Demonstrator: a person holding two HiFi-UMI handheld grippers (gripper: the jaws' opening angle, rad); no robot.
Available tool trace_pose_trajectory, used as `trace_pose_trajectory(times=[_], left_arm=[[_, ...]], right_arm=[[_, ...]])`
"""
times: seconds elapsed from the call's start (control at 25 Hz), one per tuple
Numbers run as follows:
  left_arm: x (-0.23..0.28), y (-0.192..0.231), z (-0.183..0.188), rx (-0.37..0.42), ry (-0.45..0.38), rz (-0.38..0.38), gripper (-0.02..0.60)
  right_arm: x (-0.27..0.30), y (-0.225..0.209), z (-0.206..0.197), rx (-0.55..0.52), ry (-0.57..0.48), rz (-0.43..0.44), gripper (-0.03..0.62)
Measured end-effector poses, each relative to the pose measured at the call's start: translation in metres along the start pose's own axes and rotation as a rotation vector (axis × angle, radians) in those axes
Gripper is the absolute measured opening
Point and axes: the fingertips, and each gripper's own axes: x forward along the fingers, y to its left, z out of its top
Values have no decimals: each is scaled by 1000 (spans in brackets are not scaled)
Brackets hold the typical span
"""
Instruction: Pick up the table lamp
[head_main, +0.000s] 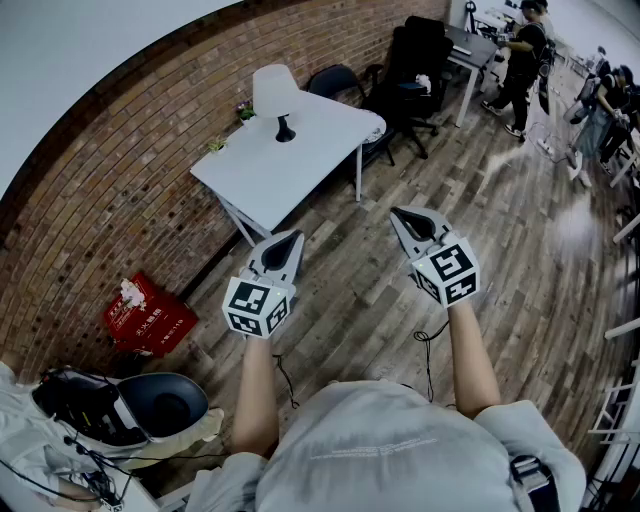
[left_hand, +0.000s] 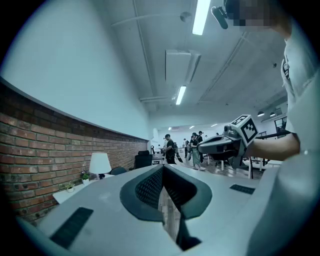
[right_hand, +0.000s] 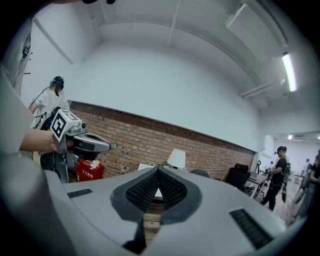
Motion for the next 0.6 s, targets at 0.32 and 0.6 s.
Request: trace_pose_trajectory(times=[0.32, 0.6], left_arm=[[10, -22, -1, 48, 24, -50, 12], [15, -24, -7, 1, 17, -18, 12]], right_arm=[[-10, -13, -2, 9, -17, -3, 2], [-15, -23, -12, 42, -28, 8, 2]])
